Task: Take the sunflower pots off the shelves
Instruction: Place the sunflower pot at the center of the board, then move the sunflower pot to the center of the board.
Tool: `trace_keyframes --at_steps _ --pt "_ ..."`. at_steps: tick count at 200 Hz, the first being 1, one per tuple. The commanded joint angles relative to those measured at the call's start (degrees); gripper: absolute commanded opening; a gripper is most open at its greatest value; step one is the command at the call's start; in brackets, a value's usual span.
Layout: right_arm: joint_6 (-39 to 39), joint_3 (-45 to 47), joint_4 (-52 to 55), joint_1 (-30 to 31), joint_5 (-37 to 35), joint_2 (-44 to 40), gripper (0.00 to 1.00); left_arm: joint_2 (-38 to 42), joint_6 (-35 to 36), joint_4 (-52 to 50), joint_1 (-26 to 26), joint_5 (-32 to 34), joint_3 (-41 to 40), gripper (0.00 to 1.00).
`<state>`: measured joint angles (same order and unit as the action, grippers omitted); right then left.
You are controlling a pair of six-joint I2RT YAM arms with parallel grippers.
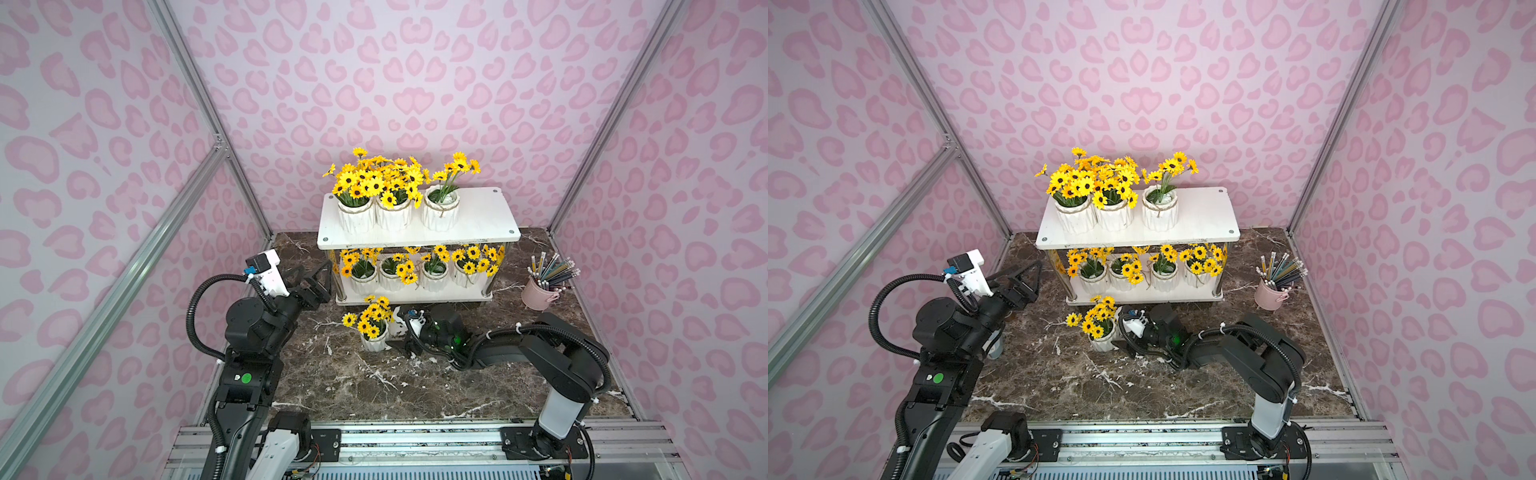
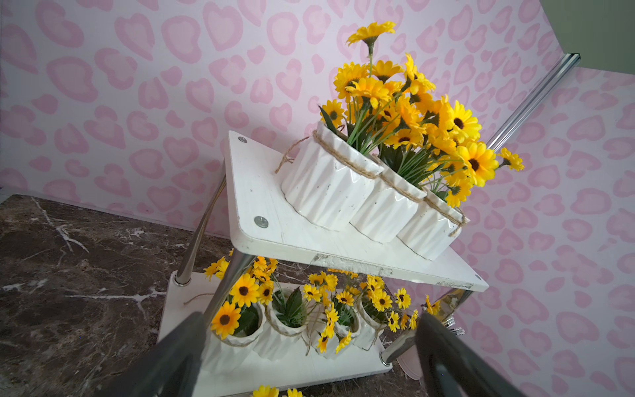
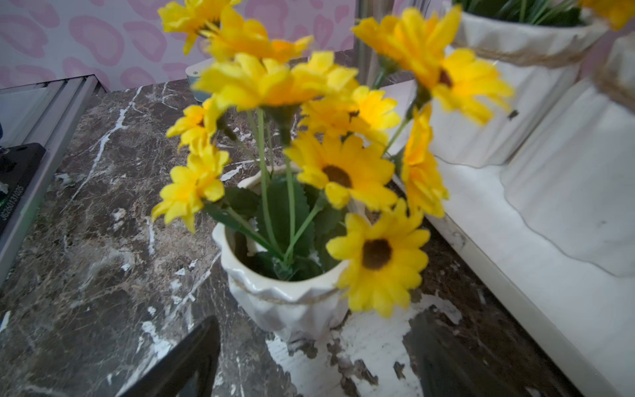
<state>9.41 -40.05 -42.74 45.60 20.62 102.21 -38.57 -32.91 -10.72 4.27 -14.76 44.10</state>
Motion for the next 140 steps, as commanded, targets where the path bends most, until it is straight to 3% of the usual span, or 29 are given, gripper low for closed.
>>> trace_keyframes --at_steps 1,54,140 --pt "-0.3 -2.4 3.3 -0.5 1.8 1.7 0.75 0.1 0.7 1.0 0.0 -0.3 0.2 0.97" --pt "-2.8 -8.8 4.9 0.0 5.5 6.7 0.51 0.1 0.6 0.7 0.0 -0.1 0.8 0.97" --pt "-1.5 -14.9 8.7 3.0 5.9 10.1 0.49 0.4 1.0 0.8 -0.1 -0.4 2.0 0.97"
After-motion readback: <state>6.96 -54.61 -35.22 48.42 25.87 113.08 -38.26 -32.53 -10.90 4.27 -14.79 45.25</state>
